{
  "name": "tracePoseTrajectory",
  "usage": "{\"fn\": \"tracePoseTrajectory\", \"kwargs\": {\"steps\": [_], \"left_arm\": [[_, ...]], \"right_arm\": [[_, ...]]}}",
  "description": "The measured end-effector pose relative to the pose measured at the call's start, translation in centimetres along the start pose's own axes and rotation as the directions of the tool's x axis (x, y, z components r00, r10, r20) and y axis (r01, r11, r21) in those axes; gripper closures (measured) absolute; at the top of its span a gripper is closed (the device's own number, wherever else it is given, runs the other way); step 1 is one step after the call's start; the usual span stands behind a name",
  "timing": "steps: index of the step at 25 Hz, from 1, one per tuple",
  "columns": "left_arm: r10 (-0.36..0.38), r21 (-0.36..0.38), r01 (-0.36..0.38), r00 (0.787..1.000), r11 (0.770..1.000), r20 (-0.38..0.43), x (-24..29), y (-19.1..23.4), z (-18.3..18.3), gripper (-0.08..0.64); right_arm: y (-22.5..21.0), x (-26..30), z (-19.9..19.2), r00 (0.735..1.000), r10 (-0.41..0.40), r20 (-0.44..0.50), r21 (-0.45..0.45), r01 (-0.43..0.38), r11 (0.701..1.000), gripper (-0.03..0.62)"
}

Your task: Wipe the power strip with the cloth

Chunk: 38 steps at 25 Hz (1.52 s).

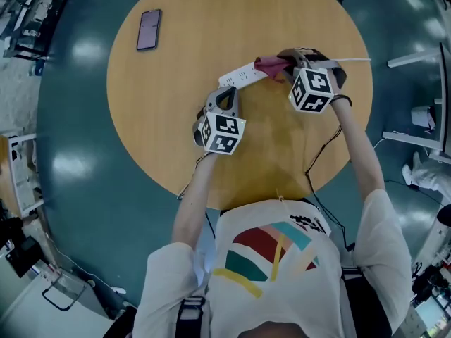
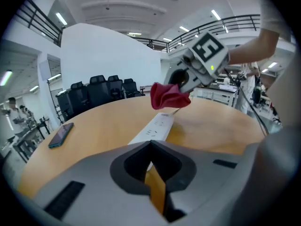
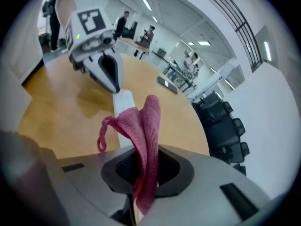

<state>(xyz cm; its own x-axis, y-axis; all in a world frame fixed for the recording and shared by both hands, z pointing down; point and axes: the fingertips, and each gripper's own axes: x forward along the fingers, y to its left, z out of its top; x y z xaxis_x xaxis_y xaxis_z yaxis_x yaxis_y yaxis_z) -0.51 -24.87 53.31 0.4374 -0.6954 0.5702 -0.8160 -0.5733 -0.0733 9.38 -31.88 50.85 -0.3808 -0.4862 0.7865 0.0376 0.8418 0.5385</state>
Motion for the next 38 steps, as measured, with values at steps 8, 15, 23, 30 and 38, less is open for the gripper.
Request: {"fn": "tracePoseTrajectory", "kwargs": {"steps": [8,15,23,30,38], "left_arm": [[0.070,-0.088,-0.076,0.995,0.993,-0.068,1.3,0.9,-0.8,0.518],[0.078,-0.120,-0.086,0.995,0.989,-0.068,1.4,1.2,-0.7,0.518],[0.069,-0.165,-0.075,0.997,0.983,-0.044,1.5,2.2,-1.0,0.518],[0.060,-0.184,-0.068,0.997,0.981,-0.051,1.1,1.8,-0.9,0.518],[0.067,-0.174,-0.078,0.995,0.982,-0.069,1.3,1.9,-0.8,0.518]], "right_arm": [[-3.0,3.9,10.7,0.923,0.351,0.159,-0.187,-0.321,0.928,0.554],[1.4,8.6,14.2,0.767,0.641,0.031,-0.277,-0.609,0.743,0.552],[4.7,10.2,14.9,0.654,0.737,-0.170,-0.424,-0.724,0.544,0.553],[4.5,9.2,12.9,0.668,0.706,-0.234,-0.461,-0.716,0.525,0.553],[1.4,7.8,2.5,0.700,0.592,-0.399,-0.436,-0.713,0.549,0.553]]}}
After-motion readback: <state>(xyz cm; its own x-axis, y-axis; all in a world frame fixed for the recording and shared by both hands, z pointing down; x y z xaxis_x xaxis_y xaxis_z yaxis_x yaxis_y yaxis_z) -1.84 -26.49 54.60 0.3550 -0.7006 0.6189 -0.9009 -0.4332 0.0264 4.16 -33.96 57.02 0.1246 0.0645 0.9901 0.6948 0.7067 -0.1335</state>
